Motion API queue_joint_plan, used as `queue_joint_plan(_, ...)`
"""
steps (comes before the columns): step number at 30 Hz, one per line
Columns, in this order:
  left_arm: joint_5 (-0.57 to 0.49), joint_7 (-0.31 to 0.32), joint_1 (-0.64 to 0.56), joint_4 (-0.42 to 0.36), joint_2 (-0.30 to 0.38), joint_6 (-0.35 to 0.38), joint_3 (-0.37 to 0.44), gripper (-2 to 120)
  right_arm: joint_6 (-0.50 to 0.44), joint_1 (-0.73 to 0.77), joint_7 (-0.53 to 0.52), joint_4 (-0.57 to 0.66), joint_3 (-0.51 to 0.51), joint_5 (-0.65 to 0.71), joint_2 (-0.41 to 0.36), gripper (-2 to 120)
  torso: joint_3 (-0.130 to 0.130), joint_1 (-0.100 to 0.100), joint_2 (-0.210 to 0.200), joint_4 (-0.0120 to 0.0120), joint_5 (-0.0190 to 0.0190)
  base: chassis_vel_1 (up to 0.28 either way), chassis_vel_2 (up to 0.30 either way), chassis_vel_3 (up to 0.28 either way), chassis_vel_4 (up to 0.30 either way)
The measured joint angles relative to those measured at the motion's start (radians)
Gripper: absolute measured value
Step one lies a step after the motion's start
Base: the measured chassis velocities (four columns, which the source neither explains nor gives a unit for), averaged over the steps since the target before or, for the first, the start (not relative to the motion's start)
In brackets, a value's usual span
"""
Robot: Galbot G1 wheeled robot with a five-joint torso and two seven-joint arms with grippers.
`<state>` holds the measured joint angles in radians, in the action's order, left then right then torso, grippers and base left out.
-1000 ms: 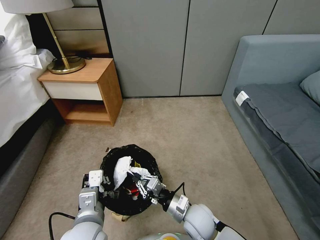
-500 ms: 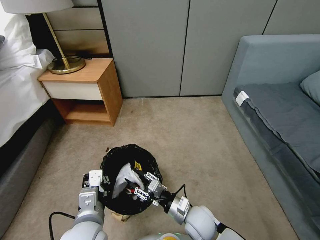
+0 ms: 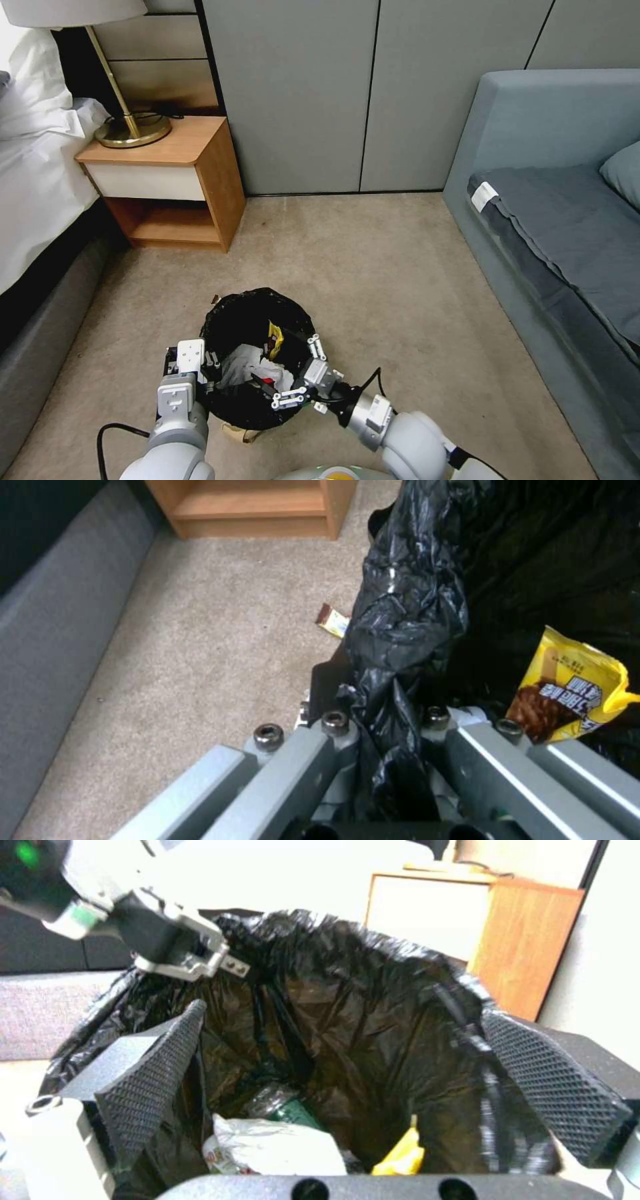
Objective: Pick up the trash bin, then pick up the garbage from the floor and place it into the trash bin.
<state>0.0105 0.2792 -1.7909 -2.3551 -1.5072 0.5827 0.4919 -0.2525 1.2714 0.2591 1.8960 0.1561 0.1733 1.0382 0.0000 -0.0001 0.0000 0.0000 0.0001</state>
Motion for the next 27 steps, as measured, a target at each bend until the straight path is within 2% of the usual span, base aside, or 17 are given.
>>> queue_joint_plan(4, 0.000, -0.001, 0.000, 0.000, 0.000, -0.001, 0.000, 1, -0.001, 0.027, -0.011, 0.074, -0.061, 0.015, -0.024, 100, 0.000, 0.000, 0.000, 0.0000, 0.0000, 0.000, 0.000, 0.000, 0.000)
queue_joint_plan(6, 0.000, -0.005, 0.000, 0.000, 0.001, -0.004, 0.002, 1, -0.004, 0.059, -0.029, 0.150, -0.139, 0.018, -0.015, 100, 0.000, 0.000, 0.000, 0.0001, 0.0000, 0.000, 0.000, 0.000, 0.000)
queue_joint_plan(8, 0.000, -0.008, -0.001, 0.001, 0.002, -0.007, 0.003, 1, -0.004, 0.102, -0.068, 0.219, -0.225, 0.007, 0.016, 100, 0.000, 0.000, 0.000, 0.0000, -0.0002, 0.000, 0.000, 0.000, 0.000)
queue_joint_plan(9, 0.000, -0.008, -0.001, 0.001, 0.002, -0.007, 0.003, 1, -0.004, 0.102, -0.068, 0.219, -0.225, 0.007, 0.016, 100, 0.000, 0.000, 0.000, 0.0000, -0.0002, 0.000, 0.000, 0.000, 0.000)
queue_joint_plan(12, -0.002, -0.014, 0.002, 0.003, 0.004, -0.008, 0.003, 1, -0.005, 0.202, -0.157, 0.293, -0.335, -0.027, 0.109, 100, 0.000, 0.000, 0.000, -0.0001, -0.0001, 0.000, 0.000, 0.000, 0.000)
queue_joint_plan(13, -0.002, -0.014, 0.002, 0.003, 0.004, -0.008, 0.003, 1, -0.005, 0.202, -0.157, 0.293, -0.335, -0.027, 0.109, 100, 0.000, 0.000, 0.000, -0.0001, -0.0001, 0.000, 0.000, 0.000, 0.000)
queue_joint_plan(15, -0.006, -0.013, 0.005, 0.007, 0.007, -0.008, 0.003, 1, -0.032, 0.308, -0.203, 0.307, -0.383, -0.050, 0.179, 100, 0.000, 0.000, 0.000, -0.0003, 0.0000, 0.000, 0.000, 0.000, 0.000)
queue_joint_plan(19, -0.015, -0.010, 0.008, 0.009, 0.011, -0.007, 0.002, 1, -0.096, 0.404, -0.218, 0.272, -0.405, -0.084, 0.230, 100, 0.000, 0.000, 0.000, -0.0004, -0.0002, 0.000, 0.000, 0.000, 0.000)
queue_joint_plan(27, -0.017, -0.009, 0.001, 0.006, 0.014, -0.006, -0.001, 1, -0.139, 0.436, -0.228, 0.211, -0.403, -0.116, 0.270, 100, 0.000, 0.000, 0.000, 0.0000, -0.0002, 0.000, 0.000, 0.000, 0.000)
